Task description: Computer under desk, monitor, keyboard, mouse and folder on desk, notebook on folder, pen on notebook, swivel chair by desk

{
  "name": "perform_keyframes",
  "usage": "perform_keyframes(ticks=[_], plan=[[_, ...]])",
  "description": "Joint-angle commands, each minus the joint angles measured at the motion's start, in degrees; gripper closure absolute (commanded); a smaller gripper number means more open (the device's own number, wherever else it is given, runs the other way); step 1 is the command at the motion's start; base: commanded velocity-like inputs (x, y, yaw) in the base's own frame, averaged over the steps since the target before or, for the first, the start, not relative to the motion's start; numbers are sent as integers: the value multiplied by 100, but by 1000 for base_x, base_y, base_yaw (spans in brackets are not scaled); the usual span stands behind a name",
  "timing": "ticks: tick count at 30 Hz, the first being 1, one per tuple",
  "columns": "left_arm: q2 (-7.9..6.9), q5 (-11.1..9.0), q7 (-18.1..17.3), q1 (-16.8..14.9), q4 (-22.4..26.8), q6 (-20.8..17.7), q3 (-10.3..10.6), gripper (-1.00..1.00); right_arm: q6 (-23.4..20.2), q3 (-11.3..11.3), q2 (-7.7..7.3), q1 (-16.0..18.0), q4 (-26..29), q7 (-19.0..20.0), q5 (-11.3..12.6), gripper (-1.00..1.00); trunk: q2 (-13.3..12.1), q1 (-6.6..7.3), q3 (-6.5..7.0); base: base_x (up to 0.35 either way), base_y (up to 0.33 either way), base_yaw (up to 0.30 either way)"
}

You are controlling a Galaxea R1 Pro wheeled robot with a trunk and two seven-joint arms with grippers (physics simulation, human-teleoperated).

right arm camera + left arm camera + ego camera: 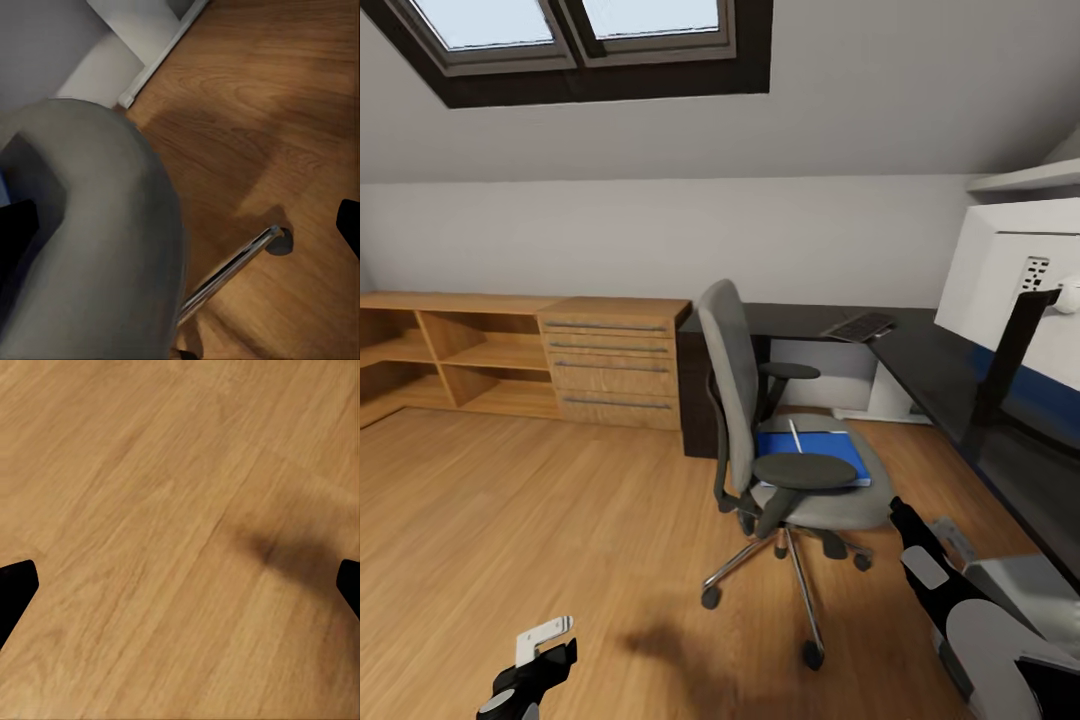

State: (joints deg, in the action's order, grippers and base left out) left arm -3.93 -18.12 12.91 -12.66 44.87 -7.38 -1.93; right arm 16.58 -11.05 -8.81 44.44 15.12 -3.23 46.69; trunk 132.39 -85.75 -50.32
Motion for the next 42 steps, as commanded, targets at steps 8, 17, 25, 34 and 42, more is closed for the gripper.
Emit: perform_keyframes(ticks=[8, 17, 25, 34, 42], plan=[[-2, -51, 22, 0, 13, -27, 6, -100, 156, 36, 17, 4, -45, -11, 60, -100, 3, 1, -6, 6, 5, -148], [-2, -55, 19, 0, 13, -27, 4, -100, 306, 50, 30, 4, -133, 14, 43, -100, 3, 1, -6, 164, 28, -10], [-2, -59, 19, 0, 13, -27, 3, -100, 542, 50, 29, 4, -288, 15, 36, -100, 3, 1, -6, 298, 5, 0], [-2, -60, 19, 0, 13, -27, 8, -100, 546, 49, 7, 4, -385, 8, 58, -100, 3, 1, -6, 217, 0, 0], [-2, -60, 19, 0, 13, -27, 8, -100, 508, 41, -12, 4, -403, -7, 68, -100, 3, 1, -6, 193, 0, 0]])
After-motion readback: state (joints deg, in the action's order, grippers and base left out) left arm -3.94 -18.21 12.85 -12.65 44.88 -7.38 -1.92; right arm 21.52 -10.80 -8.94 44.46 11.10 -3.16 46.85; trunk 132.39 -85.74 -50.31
